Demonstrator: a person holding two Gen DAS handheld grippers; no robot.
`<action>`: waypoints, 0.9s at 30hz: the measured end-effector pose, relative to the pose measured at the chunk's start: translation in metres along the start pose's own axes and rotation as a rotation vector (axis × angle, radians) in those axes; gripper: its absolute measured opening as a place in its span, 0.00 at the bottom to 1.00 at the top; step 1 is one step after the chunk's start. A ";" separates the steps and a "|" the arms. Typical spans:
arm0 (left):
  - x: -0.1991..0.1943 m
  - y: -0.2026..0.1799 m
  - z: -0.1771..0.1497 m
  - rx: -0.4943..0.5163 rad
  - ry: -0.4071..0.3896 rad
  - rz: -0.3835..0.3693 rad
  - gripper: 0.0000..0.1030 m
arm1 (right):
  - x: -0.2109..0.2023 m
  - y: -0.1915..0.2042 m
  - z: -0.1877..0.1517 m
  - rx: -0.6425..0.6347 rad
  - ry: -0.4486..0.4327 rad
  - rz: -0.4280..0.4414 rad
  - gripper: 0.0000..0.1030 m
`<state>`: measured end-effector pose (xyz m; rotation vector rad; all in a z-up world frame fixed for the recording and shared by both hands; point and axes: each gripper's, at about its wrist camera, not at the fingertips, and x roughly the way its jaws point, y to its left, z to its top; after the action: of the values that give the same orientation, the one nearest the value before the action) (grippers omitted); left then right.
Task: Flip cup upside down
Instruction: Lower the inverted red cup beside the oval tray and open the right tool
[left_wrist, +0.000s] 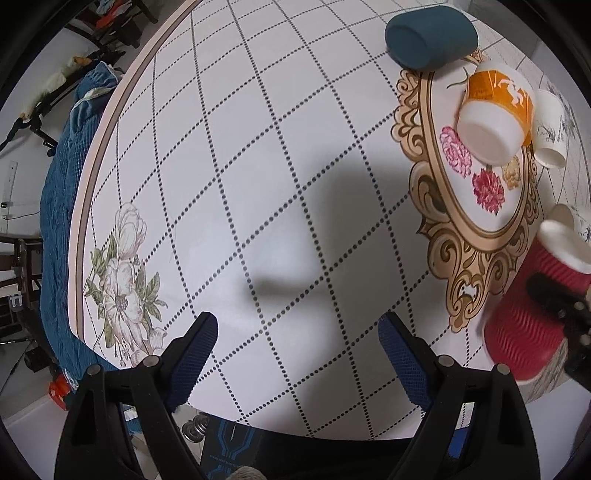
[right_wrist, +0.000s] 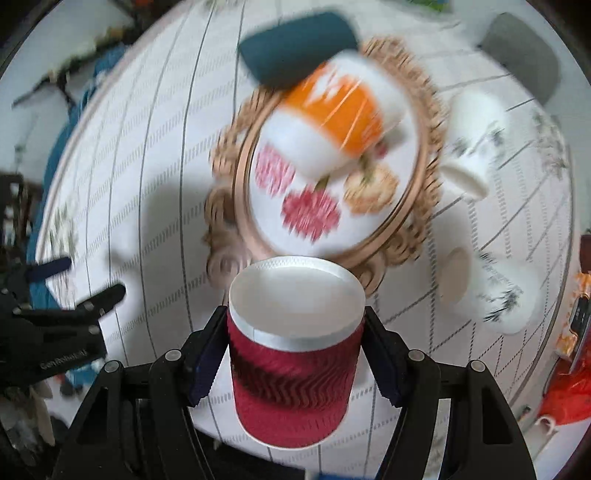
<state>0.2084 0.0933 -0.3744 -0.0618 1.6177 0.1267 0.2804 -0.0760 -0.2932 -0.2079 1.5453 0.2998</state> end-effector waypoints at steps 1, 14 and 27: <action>-0.002 -0.002 0.003 0.001 -0.001 0.000 0.86 | -0.007 -0.003 -0.001 0.010 -0.041 -0.009 0.69; -0.013 -0.035 0.020 0.063 -0.021 0.011 0.86 | 0.031 0.005 -0.042 0.078 -0.373 -0.031 0.70; -0.028 -0.055 -0.012 0.135 -0.084 0.017 0.86 | 0.042 0.010 -0.081 0.158 -0.322 -0.067 0.71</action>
<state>0.2048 0.0362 -0.3482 0.0608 1.5395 0.0330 0.2002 -0.0903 -0.3360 -0.0818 1.2336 0.1486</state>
